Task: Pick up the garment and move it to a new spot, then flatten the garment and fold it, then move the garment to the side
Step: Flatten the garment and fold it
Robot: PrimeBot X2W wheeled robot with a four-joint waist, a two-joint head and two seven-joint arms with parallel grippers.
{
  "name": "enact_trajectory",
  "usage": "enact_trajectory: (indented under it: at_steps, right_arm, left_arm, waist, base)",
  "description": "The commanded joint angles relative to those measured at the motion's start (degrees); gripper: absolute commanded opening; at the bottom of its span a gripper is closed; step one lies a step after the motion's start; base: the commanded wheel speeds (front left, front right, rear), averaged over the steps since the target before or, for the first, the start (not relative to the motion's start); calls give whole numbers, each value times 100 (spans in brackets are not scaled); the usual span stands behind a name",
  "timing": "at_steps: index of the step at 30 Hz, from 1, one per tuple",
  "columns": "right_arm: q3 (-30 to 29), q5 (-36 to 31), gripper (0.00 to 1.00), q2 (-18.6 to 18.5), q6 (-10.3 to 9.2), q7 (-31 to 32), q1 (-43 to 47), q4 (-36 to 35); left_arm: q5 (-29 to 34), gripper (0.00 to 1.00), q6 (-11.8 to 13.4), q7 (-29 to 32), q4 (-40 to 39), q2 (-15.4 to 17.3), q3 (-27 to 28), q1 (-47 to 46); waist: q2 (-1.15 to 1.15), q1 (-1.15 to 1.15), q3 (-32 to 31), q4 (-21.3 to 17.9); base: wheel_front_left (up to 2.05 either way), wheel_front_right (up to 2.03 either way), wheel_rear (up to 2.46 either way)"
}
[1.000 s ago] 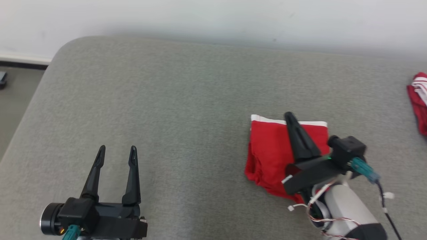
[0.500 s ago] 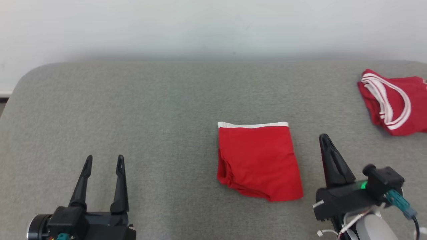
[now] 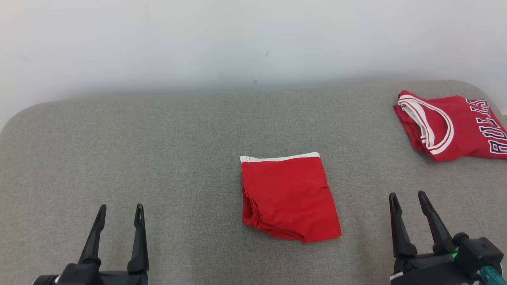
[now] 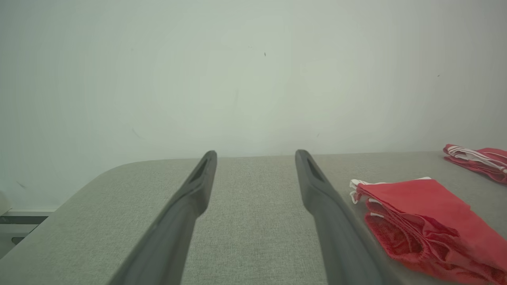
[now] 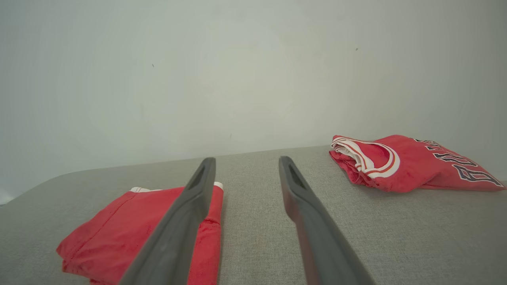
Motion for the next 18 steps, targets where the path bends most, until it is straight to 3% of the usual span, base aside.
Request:
enact_trajectory:
  at_steps: [1,18]
  right_arm:
    - [-53,-58,100,29,-18,-24,183,-73]
    - [-154,-120,100,140,-18,64,636,-181]
  left_arm:
    - [61,100,21,-17,-19,22,36,135]
    - [51,100,20,-17,42,43,231,455]
  waist:
    - [0,0,-75,-18]
    - [0,0,-277,154]
  base:
    - [0,0,0]
    - [0,0,0]
